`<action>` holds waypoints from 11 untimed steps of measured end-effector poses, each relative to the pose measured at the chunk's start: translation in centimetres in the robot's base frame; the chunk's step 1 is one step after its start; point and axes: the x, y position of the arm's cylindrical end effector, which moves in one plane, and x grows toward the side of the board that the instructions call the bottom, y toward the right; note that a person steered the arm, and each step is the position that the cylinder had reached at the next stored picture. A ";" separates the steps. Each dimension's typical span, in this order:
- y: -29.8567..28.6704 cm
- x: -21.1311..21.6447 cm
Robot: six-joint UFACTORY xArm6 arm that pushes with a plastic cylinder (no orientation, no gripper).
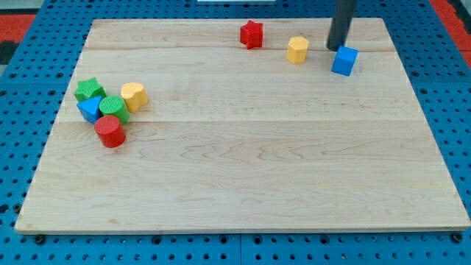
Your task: Push the blue cube into the yellow hexagon
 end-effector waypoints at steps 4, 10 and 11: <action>2.8 4.5; -8.6 1.7; -8.2 -1.9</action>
